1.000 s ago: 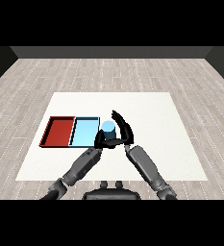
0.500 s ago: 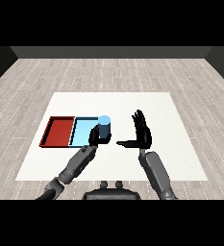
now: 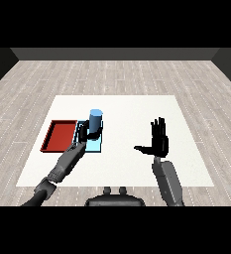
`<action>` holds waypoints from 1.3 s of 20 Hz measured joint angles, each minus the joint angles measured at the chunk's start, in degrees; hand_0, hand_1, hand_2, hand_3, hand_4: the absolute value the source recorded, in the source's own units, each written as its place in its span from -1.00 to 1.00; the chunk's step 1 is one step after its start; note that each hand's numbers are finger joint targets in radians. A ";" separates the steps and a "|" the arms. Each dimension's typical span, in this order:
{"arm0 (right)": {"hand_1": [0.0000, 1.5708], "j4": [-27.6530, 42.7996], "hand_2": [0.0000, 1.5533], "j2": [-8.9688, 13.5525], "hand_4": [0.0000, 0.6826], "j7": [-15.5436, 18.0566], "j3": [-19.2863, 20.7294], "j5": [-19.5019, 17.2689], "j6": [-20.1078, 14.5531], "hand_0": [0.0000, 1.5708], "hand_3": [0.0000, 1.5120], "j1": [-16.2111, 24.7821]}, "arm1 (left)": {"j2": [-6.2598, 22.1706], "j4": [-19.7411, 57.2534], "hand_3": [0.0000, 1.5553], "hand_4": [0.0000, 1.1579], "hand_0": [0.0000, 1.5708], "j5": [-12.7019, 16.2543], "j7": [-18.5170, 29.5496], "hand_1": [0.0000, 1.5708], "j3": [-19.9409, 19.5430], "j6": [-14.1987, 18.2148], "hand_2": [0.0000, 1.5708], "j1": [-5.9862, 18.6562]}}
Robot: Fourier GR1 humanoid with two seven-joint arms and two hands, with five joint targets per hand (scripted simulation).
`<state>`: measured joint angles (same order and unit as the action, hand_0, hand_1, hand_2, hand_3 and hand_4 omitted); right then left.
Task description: Pick the blue can and put it in the blue box
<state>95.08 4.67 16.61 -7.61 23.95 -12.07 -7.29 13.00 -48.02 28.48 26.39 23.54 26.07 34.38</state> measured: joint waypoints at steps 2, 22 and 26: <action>-1.00 -0.39 -1.00 -0.49 -1.00 0.71 -0.25 -0.26 0.13 -1.00 -1.00 1.15 | 1.74 1.78 0.92 0.89 1.00 -1.58 -2.57 1.00 0.06 1.25 1.00 0.98; -1.00 -8.07 -1.00 -0.43 -1.00 3.20 4.70 1.99 3.29 -1.00 -1.00 0.02 | -2.79 40.85 -1.00 0.05 0.84 -9.05 -24.12 0.84 0.10 4.56 0.64 11.72; -1.00 -9.03 -1.00 0.32 -1.00 3.28 5.62 2.13 4.30 -1.00 -1.00 0.03 | -2.88 44.11 -1.00 -1.00 -1.00 -9.10 -24.62 -1.00 -1.35 2.67 -1.00 13.11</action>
<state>86.05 4.99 19.90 -1.99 26.08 -7.76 -7.25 10.12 -3.91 19.38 1.77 22.19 28.73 47.49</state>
